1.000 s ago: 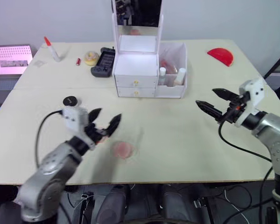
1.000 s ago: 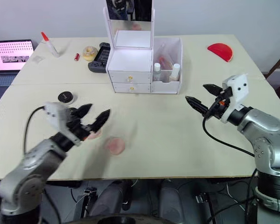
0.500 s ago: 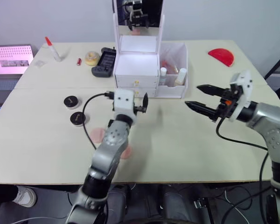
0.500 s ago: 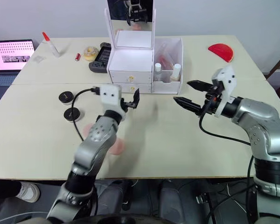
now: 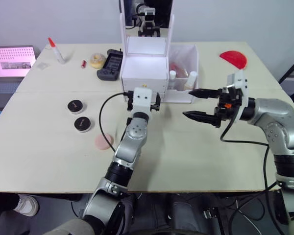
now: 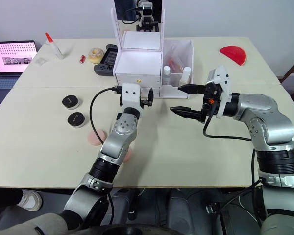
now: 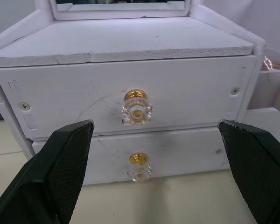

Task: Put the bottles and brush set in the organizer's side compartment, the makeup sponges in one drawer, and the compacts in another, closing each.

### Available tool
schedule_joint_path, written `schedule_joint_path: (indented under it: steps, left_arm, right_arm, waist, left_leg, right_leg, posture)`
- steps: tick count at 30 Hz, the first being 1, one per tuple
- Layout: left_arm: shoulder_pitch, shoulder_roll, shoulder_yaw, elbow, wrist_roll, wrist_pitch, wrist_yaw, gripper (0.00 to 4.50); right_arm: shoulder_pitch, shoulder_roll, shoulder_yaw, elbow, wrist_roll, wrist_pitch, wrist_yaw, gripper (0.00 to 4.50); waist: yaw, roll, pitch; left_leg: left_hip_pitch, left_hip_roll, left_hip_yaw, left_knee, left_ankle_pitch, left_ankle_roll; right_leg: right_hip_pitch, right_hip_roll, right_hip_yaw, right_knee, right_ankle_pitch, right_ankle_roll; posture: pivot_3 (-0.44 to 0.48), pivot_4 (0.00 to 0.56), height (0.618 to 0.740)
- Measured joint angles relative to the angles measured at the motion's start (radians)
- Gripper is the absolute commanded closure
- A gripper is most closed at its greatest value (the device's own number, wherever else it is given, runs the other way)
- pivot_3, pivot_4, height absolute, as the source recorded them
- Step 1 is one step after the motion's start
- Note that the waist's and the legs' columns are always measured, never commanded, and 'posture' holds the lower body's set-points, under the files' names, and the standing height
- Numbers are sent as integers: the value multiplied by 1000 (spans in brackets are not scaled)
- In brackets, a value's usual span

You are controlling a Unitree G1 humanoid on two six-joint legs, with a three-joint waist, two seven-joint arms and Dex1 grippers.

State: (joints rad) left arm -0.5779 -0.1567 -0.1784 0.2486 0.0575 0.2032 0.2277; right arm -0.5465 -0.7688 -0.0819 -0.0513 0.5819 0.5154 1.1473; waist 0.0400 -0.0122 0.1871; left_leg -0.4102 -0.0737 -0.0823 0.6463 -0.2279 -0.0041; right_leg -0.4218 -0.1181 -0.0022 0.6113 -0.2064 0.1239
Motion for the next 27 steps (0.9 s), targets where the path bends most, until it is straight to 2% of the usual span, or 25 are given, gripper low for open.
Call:
schedule_joint_path:
  steps: [8, 27]
  left_arm:
    - [-39, -4, 35, 72, 13, -48, 7, 0]
    - [-51, -6, 35, 134, 30, -87, 6, 0]
  right_arm:
    - [-15, 9, -4, 34, 0, -28, 11, 48]
    - [-5, 73, -41, 53, -9, -109, -37, 48]
  waist:
    - [0, 0, 0]
    - [0, 0, 0]
  left_leg:
    - [0, 0, 0, 0, 0, 0]
    - [0, 0, 0, 0, 0, 0]
  right_leg:
    - [0, 0, 0, 0, 0, 0]
    - [0, 0, 0, 0, 1, 1]
  posture:
    - [0, 150, 738]
    - [0, 150, 738]
